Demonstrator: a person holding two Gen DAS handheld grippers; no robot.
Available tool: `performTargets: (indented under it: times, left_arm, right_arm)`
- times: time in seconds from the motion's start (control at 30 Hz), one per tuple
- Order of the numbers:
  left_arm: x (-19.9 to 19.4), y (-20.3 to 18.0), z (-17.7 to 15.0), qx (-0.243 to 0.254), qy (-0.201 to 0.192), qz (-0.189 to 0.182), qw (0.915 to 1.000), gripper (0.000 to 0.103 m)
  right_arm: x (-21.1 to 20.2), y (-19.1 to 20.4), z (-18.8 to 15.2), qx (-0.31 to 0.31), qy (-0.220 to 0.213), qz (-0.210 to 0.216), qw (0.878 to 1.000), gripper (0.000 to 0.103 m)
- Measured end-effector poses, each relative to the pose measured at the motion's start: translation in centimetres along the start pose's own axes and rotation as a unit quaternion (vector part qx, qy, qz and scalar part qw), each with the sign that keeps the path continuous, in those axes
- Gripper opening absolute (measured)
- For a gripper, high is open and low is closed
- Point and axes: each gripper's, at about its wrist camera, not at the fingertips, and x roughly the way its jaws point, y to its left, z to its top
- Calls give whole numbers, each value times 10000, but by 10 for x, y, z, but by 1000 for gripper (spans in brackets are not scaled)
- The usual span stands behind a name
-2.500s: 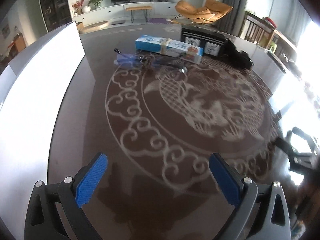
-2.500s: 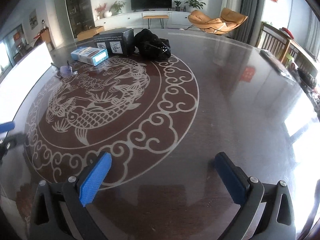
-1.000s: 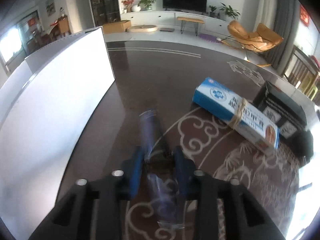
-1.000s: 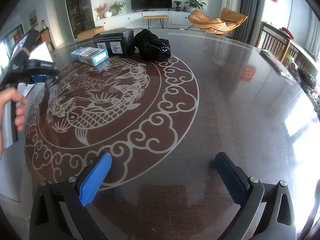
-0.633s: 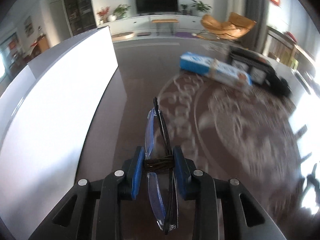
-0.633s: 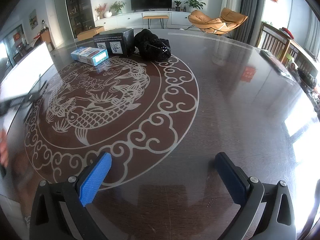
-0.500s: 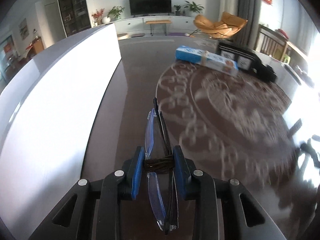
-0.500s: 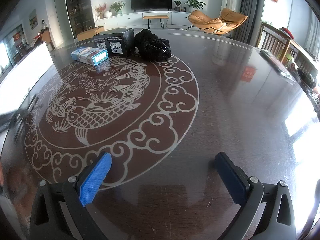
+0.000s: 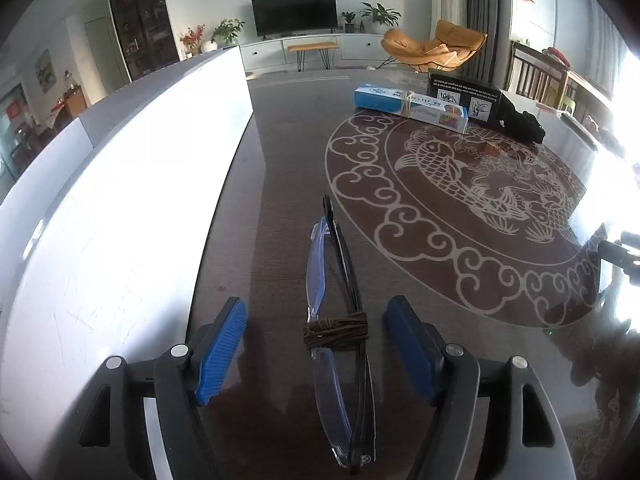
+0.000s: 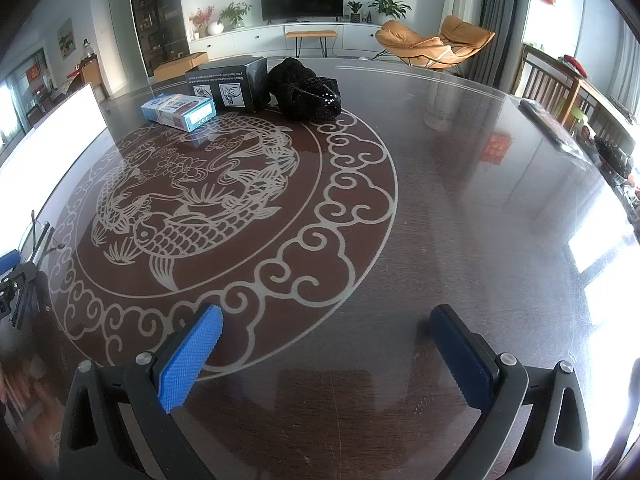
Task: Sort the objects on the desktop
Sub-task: 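Lift the eyeglasses off the table with the left gripper, then lower the right gripper onto the blue-and-white box and close while the left gripper holds the eyeglasses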
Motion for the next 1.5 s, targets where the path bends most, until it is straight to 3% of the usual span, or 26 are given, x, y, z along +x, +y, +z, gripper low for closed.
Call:
performTargets:
  times: [0.23, 0.3, 0.7, 0.77, 0.87, 1.0, 1.17, 1.27, 1.5]
  left_arm:
    - [3, 0, 1, 30, 14, -97, 9999, 74]
    - [7, 3, 2, -39, 112, -391, 9992, 79]
    - [11, -7, 4, 208, 177, -587, 9979, 96]
    - [11, -7, 4, 210, 173, -588, 9979, 96]
    - [11, -7, 4, 208, 173, -589, 9979, 96]
    - [11, -7, 3, 210, 172, -588, 9979, 96]
    - [11, -7, 3, 210, 172, -587, 9979, 96]
    - [11, -7, 3, 209, 170, -587, 9979, 96]
    - [11, -7, 3, 207, 169, -586, 9979, 96]
  right_arm:
    - [0, 0, 0, 12, -1, -2, 10000, 103]
    - [0, 0, 0, 13, -2, -2, 10000, 103]
    - [-2, 1, 0, -41, -26, -76, 10000, 103]
    - [2, 6, 4, -213, 48, 188, 9996, 103]
    - [10, 28, 28, -477, 190, 713, 9961, 103]
    - [29, 65, 87, -499, 281, 1509, 9869, 103]
    - [68, 114, 153, -1142, 405, 1225, 9850, 103]
    - [92, 127, 170, -1303, 687, 988, 9841, 103]
    - [121, 154, 188, -1691, 825, 772, 9791, 103]
